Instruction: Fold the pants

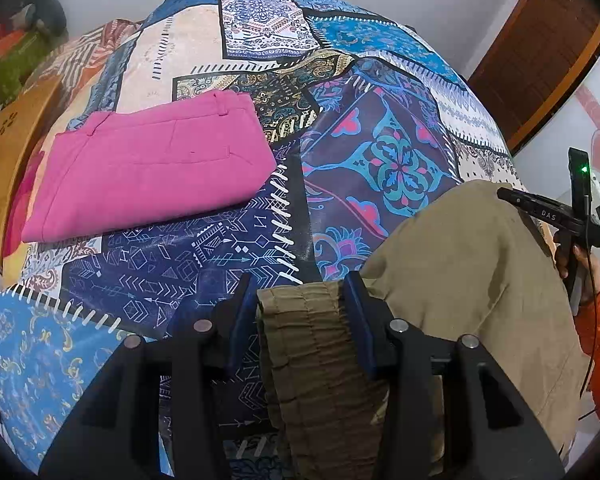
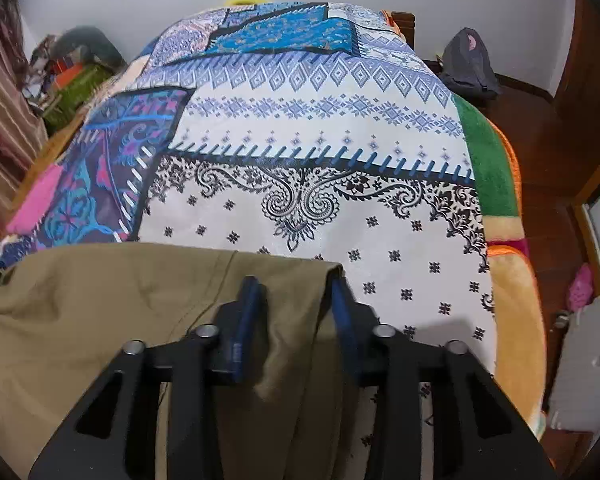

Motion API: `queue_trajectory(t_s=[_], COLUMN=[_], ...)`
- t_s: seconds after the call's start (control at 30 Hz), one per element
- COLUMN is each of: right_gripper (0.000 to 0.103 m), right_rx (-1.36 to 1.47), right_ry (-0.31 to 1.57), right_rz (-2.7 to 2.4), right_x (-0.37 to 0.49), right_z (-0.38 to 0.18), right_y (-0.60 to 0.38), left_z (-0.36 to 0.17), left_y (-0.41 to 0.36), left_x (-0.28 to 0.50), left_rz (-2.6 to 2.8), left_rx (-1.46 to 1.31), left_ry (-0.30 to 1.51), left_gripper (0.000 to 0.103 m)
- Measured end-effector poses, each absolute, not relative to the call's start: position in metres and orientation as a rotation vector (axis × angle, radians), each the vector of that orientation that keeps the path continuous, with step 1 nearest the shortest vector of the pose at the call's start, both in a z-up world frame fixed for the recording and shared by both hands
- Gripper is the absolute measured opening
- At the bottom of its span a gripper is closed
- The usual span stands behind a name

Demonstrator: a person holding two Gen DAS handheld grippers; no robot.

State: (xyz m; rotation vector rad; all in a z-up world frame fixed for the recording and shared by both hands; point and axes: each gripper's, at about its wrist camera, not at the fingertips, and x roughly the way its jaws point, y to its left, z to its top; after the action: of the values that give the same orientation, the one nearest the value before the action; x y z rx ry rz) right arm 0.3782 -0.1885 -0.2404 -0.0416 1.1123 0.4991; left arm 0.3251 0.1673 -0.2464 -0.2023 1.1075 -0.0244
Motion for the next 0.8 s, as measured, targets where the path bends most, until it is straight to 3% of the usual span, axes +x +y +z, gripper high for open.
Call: queue_trajectory(t_s=[0.03, 0.1, 0.17, 0.23, 0.67, 0.7, 0.8], right_gripper=[0.016, 0.011, 0.008, 0.007, 0.006, 0.006, 0.008], right_rx=[-0.049, -0.077, -0.125, -0.168, -0.198, -0.195, -0.195], right_ry=[1.102, 1.075, 1.044, 0.994, 0.908, 0.915, 0.956], right_rz=[0.493, 0.484, 0.476, 0.457, 0.396, 0.393, 0.376], right_x=[0.376, 0.374, 0.37, 0.367, 0.38, 0.38, 0.384], right_z=[-0.238, -0.234, -0.229, -0.222, -0.205, -0.206, -0.206], right_y=[-0.188, -0.184, -0.179, -0.173, -0.173, -0.171, -0.171], left_z=[-0.246, -0.243, -0.241, -0.24, -0.238, -0.238, -0.238], left_y=[0.167, 0.165, 0.163, 0.16, 0.157, 0.158, 0.167], left_x=[0.324, 0.322, 0.319, 0.316, 0.32, 0.321, 0.323], left_rz=[-0.015, 0.031, 0.042, 0.074, 0.165, 0.189, 0.26], left_rx=[-0.193, -0.154, -0.136, -0.085, 0.027, 0.036, 0.075], left_ry=[1.103, 1.087, 1.066, 1.046, 1.01, 1.008, 1.012], left_gripper=[0.04, 0.025, 0.022, 0.01, 0.008, 0.0, 0.0])
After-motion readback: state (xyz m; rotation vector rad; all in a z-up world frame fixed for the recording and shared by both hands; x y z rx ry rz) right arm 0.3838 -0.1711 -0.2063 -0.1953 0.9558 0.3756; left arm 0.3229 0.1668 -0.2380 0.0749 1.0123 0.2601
